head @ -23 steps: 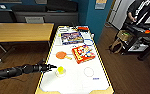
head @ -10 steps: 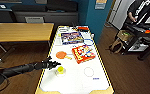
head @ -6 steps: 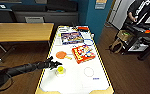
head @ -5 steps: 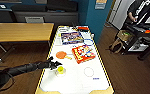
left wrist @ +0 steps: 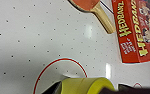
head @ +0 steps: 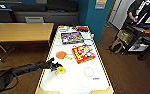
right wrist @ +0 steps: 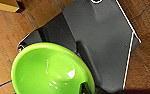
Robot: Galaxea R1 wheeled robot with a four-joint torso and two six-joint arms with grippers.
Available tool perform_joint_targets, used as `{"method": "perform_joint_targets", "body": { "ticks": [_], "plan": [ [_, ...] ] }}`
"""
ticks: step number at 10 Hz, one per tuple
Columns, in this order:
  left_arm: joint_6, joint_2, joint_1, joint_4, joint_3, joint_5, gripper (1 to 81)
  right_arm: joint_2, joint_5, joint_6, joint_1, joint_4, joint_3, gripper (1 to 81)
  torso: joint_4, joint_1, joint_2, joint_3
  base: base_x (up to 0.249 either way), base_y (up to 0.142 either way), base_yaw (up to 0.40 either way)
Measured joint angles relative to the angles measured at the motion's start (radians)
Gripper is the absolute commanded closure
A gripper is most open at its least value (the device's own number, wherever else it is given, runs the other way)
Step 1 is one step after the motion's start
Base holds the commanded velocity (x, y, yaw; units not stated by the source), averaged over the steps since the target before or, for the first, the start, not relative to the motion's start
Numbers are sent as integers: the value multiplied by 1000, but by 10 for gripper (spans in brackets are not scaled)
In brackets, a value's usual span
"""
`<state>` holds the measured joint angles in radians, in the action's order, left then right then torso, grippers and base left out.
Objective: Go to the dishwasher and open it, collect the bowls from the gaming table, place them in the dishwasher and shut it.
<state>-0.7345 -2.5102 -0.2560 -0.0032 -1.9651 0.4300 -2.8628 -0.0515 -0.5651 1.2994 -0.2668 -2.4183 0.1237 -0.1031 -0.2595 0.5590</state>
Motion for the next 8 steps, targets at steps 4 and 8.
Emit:
{"method": "perform_joint_targets", "body": {
  "ticks": [4,8],
  "plan": [
    [1,-6,-10,1,1,0,10,0,0,7,0,0,0,811,0,0,0,0,0,0,0],
    [4,-8,-31,33,20,-4,10,-3,0,7,0,0,2,811,0,0,0,0,0,0,0]
  ]
}}
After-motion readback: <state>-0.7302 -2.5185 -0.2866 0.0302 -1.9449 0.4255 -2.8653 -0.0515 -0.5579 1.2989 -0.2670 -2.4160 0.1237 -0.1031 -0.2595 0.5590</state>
